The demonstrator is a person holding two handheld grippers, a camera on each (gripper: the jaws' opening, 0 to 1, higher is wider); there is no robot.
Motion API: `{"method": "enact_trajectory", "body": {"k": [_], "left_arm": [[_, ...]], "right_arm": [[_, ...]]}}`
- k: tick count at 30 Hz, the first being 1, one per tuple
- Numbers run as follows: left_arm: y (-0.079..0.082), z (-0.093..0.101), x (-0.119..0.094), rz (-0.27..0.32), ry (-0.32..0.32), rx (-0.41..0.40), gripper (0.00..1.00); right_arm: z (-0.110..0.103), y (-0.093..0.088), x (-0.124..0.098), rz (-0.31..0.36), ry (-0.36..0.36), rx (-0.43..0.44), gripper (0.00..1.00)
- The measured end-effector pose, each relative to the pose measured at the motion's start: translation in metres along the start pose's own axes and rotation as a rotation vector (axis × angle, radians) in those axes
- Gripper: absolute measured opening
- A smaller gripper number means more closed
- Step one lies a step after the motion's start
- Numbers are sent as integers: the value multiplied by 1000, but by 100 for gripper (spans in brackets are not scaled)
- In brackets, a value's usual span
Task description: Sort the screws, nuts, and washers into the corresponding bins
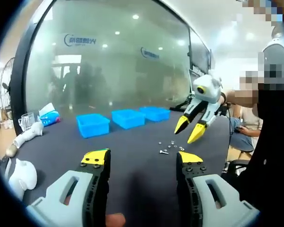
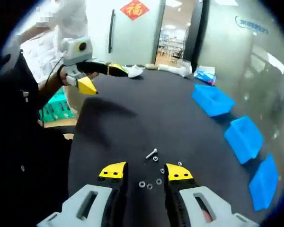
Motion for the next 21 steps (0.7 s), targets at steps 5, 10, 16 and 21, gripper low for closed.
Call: {"method": "enact_trajectory", "body": {"k": [5,10,16,21], "left_arm": [[-2,-1,-1,3,-1,-11,54],[-3,-2,-1,5,1,-18,54],[-5,-2,-1,8,3,-25,54],[-6,-4,-2,8,6,-27,54]], "right_arm": [[8,3,22,-53,19,20,24],[9,3,39,-105,45,37,24],[12,3,49,-136,58,50,22],[11,3,51,-141,71,86,19]]}}
Point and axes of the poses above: the point that each gripper's makers call its tool centre point, and the gripper's own axes: x roughly forward along the fingers, z roughly to its right, y roughly out of its top, the point moved 5 cm from there along -x, roughly backward along the fingers, and after that the axes turned 5 degrees about y, right-handed, at the moved point
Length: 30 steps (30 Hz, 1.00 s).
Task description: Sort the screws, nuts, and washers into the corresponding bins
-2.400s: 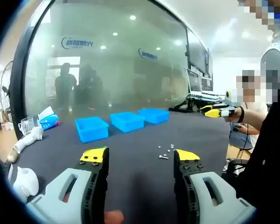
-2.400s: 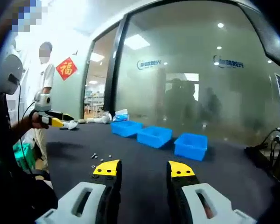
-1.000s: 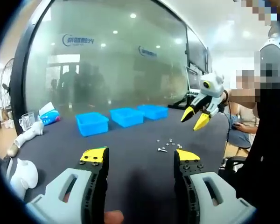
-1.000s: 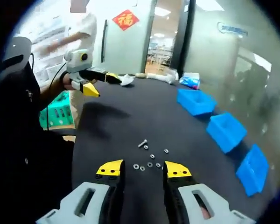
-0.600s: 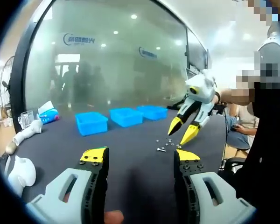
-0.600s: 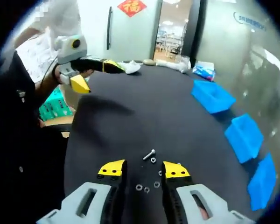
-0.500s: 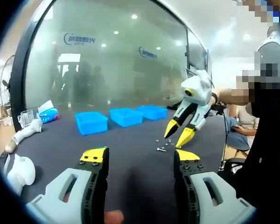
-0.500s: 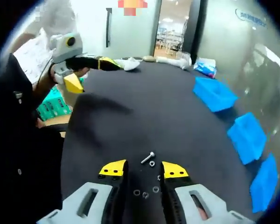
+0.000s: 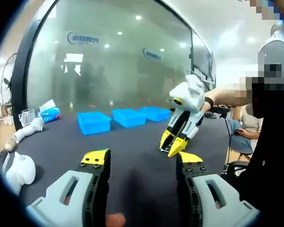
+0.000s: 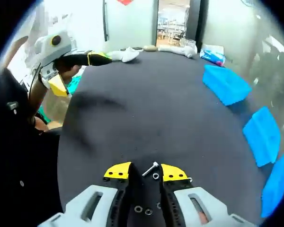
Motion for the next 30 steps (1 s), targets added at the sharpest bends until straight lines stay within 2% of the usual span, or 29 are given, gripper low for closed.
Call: {"method": "enact_trajectory", "body": {"k": [3,7,15,19,23,30], "left_arm": [[0,0,0,1,1,-1,54],[0,2,1,2,-1,-1,54],[0,2,1,3,1,0,54],[1,1,1,1,1,2,54],[1,0,1,-1,3,3,54],[4,-1,1,-1,7,9,54]], "right_arm": [[0,1,1,2,0,12,10],[-3,1,2,2,0,-16,2],[-3,0,4,2,-2,-2,1],[-5,1,2,24,1,-2,1],[-4,6,-7,89,-10,19,1],[8,5,-51,272,-101,102,1]]}}
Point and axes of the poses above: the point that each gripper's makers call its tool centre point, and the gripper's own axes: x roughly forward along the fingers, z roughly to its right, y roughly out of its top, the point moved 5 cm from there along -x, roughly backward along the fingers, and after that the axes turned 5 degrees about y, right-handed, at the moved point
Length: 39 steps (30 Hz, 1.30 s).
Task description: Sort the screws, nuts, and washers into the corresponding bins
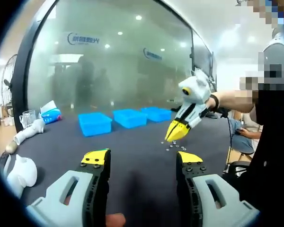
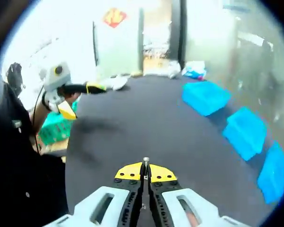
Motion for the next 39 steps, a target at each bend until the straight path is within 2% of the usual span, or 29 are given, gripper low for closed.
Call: {"method": "enact_trajectory", "body": {"k": [2,8,13,19,27,30,39], "left_arm": [[1,0,1,0,-1,3,54],[7,1,4,3,-3,13,54],[11,4,7,2,-10,25,54],[15,7,10,2,-15,33,54],[19,12,14,-1,-21,41,54],[21,14,14,0,-26,44,54],[24,17,18,1,-36,52,54]], "right_arm": [[3,1,-14,47,-24,15,1],[9,-2,-69,257,-151,46,1],[10,-18,-103,343,-243,56,1],[16,-44,-145,465,-406,86,1],[12,-82,-182,558,-575,151,1],[14,-90,-192,587,-593,182,1],[36,-82,-200,594,-636,176,1]]}}
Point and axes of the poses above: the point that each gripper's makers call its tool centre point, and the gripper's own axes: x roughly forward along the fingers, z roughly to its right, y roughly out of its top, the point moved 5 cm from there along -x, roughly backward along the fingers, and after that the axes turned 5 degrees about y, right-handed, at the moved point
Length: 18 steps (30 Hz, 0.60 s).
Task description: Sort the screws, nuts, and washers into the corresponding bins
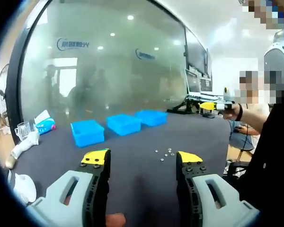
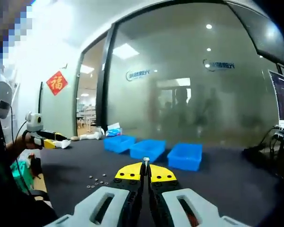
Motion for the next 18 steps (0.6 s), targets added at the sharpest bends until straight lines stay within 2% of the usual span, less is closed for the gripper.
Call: {"method": "enact_trajectory", "body": {"k": [6,14,18], "left_arm": [[-1,0,-2,2,2,1,54],[-3,0,-5,6,6,-6,54],[-4,0,-5,8,6,-12,54]], "right_arm": [[16,9,23,13,-10,-11,1],[49,24,73,-8,-15,-30,1],[66,25,103,-50,-27,-29,1]]}}
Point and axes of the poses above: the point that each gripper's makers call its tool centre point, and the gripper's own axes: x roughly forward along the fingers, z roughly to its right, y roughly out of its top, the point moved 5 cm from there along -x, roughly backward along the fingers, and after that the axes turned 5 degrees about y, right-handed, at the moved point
